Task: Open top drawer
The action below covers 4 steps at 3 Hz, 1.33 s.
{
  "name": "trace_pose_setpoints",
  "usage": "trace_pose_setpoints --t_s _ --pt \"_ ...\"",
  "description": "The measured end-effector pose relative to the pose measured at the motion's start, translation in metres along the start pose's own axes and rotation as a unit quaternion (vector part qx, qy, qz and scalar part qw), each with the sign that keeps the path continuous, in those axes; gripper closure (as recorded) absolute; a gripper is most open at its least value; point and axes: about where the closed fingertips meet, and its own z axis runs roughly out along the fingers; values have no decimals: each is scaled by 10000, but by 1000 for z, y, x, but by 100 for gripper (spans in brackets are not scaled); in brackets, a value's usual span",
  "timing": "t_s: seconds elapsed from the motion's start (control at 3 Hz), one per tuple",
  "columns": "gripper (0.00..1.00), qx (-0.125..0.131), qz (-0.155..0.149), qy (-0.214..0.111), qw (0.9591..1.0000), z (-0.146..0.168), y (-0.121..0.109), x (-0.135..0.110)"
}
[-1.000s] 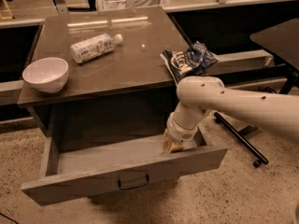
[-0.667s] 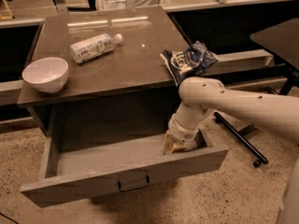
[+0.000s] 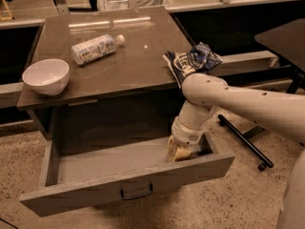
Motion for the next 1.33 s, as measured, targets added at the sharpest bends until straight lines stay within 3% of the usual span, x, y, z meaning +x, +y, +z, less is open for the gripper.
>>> trace_pose_setpoints --t_s 0.33,0.67,1.0,1.33 --pt "100 -161 98 -73 9998 -6 14 -5" --pt "100 -79 139 -203 9997 -17 37 -15" --pt "100 186 196 -426 9987 -33 80 -35" --pt "100 187 196 -426 9987 -33 80 -34"
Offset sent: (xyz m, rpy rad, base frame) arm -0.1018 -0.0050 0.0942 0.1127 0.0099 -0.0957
